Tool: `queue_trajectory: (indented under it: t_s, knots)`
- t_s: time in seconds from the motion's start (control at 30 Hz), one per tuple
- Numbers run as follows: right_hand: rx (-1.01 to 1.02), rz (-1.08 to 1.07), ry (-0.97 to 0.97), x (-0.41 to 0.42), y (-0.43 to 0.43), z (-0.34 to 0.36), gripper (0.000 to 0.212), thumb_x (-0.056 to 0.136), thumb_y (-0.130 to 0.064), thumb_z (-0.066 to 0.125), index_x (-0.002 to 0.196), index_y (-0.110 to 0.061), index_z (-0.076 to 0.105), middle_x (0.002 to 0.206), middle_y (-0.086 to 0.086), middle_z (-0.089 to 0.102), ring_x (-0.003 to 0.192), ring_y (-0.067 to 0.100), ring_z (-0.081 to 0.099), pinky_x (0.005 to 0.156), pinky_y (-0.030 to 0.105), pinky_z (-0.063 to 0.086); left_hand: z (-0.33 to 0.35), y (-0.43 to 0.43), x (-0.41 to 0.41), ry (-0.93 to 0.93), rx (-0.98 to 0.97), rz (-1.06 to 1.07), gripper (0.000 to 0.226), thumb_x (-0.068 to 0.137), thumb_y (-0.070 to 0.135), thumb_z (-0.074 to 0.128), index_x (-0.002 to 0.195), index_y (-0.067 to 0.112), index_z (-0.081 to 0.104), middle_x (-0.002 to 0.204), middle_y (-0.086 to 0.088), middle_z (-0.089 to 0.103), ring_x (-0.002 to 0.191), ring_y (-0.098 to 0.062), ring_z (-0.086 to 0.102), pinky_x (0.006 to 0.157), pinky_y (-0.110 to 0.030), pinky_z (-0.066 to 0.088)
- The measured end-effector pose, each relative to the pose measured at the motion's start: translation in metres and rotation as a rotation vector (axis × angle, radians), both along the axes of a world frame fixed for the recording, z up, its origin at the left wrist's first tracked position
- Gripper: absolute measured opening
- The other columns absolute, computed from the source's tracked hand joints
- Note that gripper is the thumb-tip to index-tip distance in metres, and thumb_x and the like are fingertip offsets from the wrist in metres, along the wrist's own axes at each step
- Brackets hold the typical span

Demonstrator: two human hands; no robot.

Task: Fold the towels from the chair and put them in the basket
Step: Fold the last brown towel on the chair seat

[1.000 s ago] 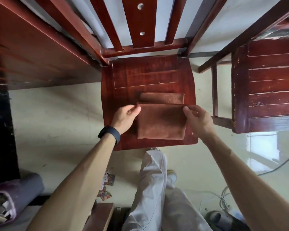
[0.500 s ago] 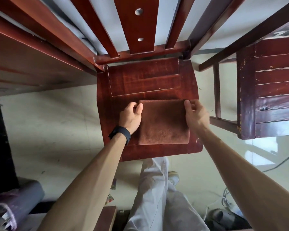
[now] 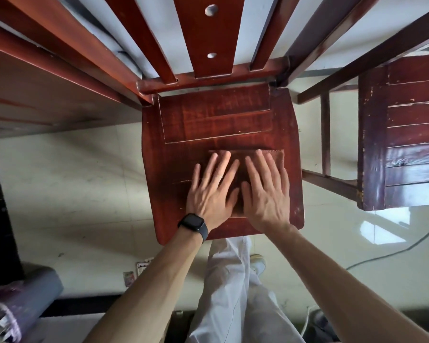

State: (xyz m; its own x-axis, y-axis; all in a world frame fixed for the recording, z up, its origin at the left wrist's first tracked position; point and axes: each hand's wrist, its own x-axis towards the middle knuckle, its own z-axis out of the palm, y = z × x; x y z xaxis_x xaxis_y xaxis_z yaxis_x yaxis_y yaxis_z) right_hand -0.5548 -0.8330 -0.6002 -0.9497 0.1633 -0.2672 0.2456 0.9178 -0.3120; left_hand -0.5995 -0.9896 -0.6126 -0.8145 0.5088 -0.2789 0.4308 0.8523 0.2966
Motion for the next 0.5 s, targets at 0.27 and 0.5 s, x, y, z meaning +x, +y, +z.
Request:
queue_trajectory:
  t_s: [0.27, 0.5]
  knots:
    - [0.078, -0.01, -0.165, 0.008, 0.015, -0.032, 0.07, 0.101, -0.058, 0.033, 0.16, -0.032, 0.007, 0.169, -0.002, 0.002, 0.155, 0.015, -0.003, 0.122, 0.059, 0.003, -0.032, -0.02, -0.013, -0.002, -0.064, -0.014, 0.078, 0.09, 0.066, 0.041, 0.156, 0.035, 0.012, 0.165, 0.0, 0.0, 0.152, -0.02, 0.003, 0.119, -0.058, 0.005]
    - [-0.152, -0.611, -0.141, 0.007, 0.022, 0.003, 0.067, 0.095, -0.046, 0.056, 0.151, -0.016, 0.036, 0.151, 0.011, 0.038, 0.135, 0.029, 0.04, 0.109, 0.042, 0.035, 0.002, -0.016, 0.007, -0.066, 0.121, 0.488, 0.064, 0.094, 0.043, 0.053, 0.149, 0.012, 0.038, 0.146, -0.012, 0.042, 0.128, -0.027, 0.047, 0.105, -0.044, 0.041]
